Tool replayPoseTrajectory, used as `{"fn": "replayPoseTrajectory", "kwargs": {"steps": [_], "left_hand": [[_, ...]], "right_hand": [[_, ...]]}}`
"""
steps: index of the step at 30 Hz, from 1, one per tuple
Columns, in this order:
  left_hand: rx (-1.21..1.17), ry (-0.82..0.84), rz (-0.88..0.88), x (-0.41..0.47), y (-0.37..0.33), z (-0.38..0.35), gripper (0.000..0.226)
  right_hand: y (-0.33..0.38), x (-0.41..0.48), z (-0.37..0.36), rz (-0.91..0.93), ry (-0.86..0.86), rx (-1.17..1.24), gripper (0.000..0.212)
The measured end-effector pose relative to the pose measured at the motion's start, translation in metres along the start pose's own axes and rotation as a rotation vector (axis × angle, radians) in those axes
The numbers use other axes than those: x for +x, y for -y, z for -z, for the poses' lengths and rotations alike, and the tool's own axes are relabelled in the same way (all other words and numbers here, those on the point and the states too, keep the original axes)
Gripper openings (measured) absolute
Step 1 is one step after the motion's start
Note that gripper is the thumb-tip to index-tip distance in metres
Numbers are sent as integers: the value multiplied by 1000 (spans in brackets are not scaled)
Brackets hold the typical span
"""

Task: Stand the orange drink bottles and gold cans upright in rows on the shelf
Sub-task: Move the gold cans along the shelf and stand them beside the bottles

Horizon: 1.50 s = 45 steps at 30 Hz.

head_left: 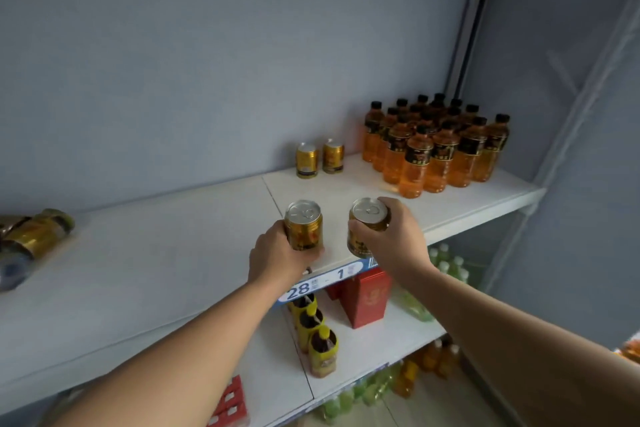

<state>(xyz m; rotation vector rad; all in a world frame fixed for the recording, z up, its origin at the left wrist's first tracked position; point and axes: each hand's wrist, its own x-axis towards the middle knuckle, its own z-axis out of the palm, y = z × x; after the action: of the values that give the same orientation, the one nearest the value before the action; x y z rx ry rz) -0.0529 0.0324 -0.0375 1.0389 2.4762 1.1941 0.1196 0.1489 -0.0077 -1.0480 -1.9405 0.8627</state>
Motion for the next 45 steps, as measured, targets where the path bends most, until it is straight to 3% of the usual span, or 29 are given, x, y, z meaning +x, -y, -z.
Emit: {"fn": "replayPoseTrajectory", "kwargs": {"steps": [7,16,28,36,45], "left_hand": [[73,28,-26,54,-15,-32,65],[86,82,-52,159,-3,-66,83],[45,31,24,218,-6,-104,82],[134,-70,12,225,-6,-119,81],[177,-87,7,228,-3,-124,78]], "right_hand": [[-21,59,-8,5,5,9,47],[-49,157,-56,-46,75,-23,56],[-78,259,-91,-11,226,-40,27],[-96,275,-105,61,243,27,45],[-98,280,-104,51,306,75,49]]}}
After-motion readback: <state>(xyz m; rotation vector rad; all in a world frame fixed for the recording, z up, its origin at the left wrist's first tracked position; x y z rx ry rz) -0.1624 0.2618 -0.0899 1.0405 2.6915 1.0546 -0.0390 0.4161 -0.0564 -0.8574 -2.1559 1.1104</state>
